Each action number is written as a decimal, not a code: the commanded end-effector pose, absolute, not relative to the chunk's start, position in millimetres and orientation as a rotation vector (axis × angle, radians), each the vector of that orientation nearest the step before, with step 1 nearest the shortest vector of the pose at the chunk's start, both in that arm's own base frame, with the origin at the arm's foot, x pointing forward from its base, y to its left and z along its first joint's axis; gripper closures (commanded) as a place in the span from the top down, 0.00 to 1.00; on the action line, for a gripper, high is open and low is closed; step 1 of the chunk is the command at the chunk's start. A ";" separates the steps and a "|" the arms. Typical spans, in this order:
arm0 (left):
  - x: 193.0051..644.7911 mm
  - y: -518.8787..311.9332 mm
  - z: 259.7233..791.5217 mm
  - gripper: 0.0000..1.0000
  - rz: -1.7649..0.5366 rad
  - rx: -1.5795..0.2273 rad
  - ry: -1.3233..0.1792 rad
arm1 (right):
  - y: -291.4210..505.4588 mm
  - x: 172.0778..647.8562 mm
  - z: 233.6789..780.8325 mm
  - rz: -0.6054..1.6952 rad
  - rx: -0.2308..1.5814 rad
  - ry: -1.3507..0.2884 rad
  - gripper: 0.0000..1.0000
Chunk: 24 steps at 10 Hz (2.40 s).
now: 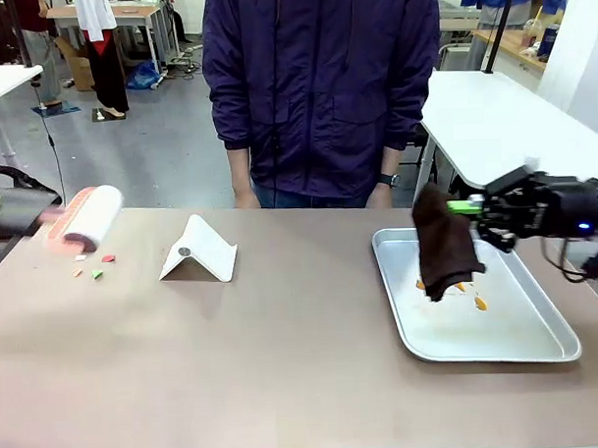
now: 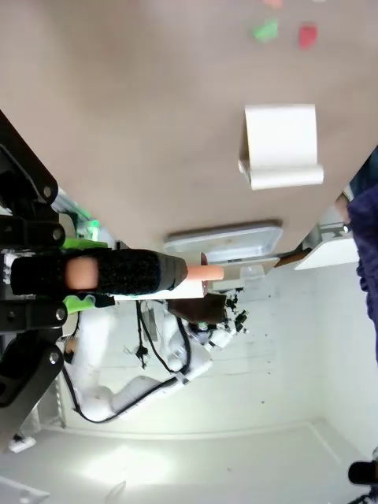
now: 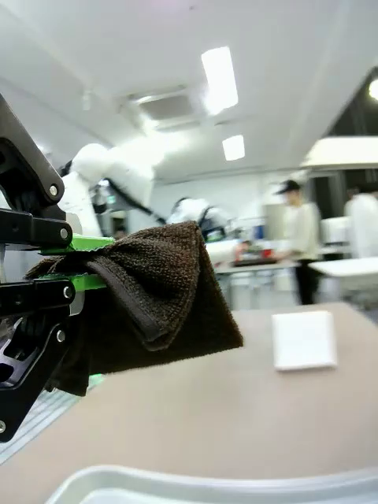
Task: Clean the surface of the table.
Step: Hold the Lint Roller with your left hand and the towel with your right hand, then if a person points to the right, clean the right side of the table with your right hand, and if they point to the left, clean the left side with your left hand.
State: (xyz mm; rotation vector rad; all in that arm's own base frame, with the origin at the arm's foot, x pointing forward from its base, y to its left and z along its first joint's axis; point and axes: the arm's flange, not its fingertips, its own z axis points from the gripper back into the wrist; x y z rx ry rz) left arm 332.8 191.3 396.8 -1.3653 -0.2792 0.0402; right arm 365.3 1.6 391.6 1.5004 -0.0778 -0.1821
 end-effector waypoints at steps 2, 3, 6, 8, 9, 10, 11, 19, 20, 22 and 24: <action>318.7 259.0 358.5 0.04 -0.125 -1.419 -0.390 | -77.3 348.0 374.1 -0.387 1.554 -0.123 0.00; 312.0 270.4 348.9 0.04 -0.115 -1.443 -0.409 | -97.8 348.7 364.9 -0.431 1.565 -0.120 0.00; 305.3 261.7 332.5 0.04 -0.101 -1.498 -0.454 | -113.6 348.2 338.7 -0.515 1.551 -0.197 0.00; 304.8 267.8 327.6 0.04 -0.073 -1.468 -0.420 | -120.7 341.5 337.6 -0.517 1.544 -0.162 0.00; 304.8 267.8 327.6 0.04 -0.073 -1.468 -0.420 | -120.7 341.5 337.6 -0.517 1.544 -0.162 0.00; 304.8 267.8 327.6 0.04 -0.073 -1.468 -0.420 | -120.7 341.5 337.6 -0.517 1.544 -0.162 0.00; 304.8 267.8 327.6 0.04 -0.073 -1.468 -0.420 | -120.7 341.5 337.6 -0.517 1.544 -0.162 0.00; 304.8 267.8 327.6 0.04 -0.073 -1.468 -0.420 | -120.7 341.5 337.6 -0.517 1.544 -0.162 0.00; 304.8 267.8 327.6 0.04 -0.073 -1.468 -0.420 | -120.7 341.5 337.6 -0.517 1.544 -0.162 0.00; 304.8 267.8 327.6 0.04 -0.073 -1.468 -0.420 | -120.7 341.5 337.6 -0.517 1.544 -0.162 0.00; 304.8 267.8 327.6 0.04 -0.073 -1.468 -0.420 | -120.7 341.5 337.6 -0.517 1.544 -0.162 0.00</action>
